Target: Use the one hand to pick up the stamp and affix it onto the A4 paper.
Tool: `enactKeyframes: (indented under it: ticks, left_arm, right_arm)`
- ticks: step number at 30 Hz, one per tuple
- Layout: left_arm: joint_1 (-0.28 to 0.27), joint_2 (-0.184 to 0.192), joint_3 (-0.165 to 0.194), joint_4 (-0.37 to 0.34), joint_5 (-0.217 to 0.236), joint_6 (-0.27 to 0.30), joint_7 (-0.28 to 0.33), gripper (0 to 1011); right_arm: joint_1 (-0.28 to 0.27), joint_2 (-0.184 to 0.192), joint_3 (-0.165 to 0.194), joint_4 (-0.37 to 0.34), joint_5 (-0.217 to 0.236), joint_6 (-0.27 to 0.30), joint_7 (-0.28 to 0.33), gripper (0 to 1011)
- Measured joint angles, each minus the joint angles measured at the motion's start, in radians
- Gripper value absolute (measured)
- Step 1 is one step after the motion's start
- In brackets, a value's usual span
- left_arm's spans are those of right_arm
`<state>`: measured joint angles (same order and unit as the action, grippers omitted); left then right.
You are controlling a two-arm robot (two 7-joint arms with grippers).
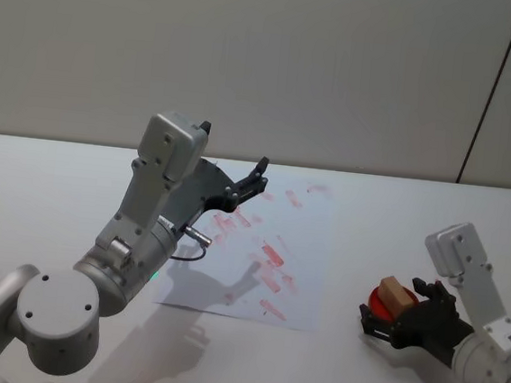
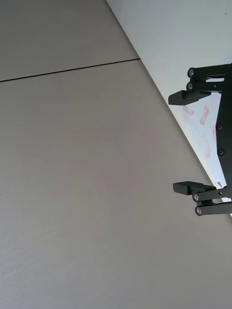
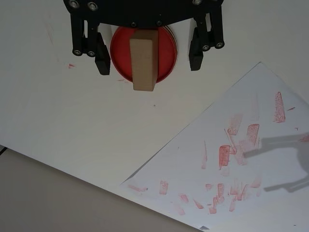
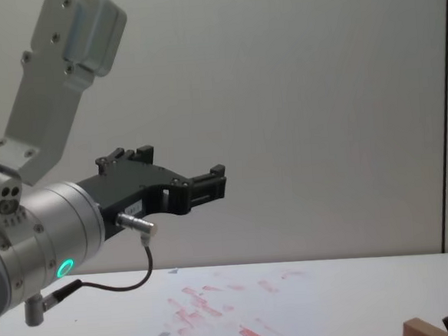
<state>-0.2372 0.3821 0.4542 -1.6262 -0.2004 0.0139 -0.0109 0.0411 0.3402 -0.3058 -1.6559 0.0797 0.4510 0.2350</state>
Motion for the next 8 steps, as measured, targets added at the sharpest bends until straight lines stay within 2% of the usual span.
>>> enactKeyframes:
  ticks: [8]
  left_arm:
    - [0.0, 0.0, 0.0, 0.0, 0.0, 0.0, 0.0, 1003]
  right_arm:
    - [0.0, -0.001, 0.0, 0.001, 0.0, 0.0, 0.0, 1001]
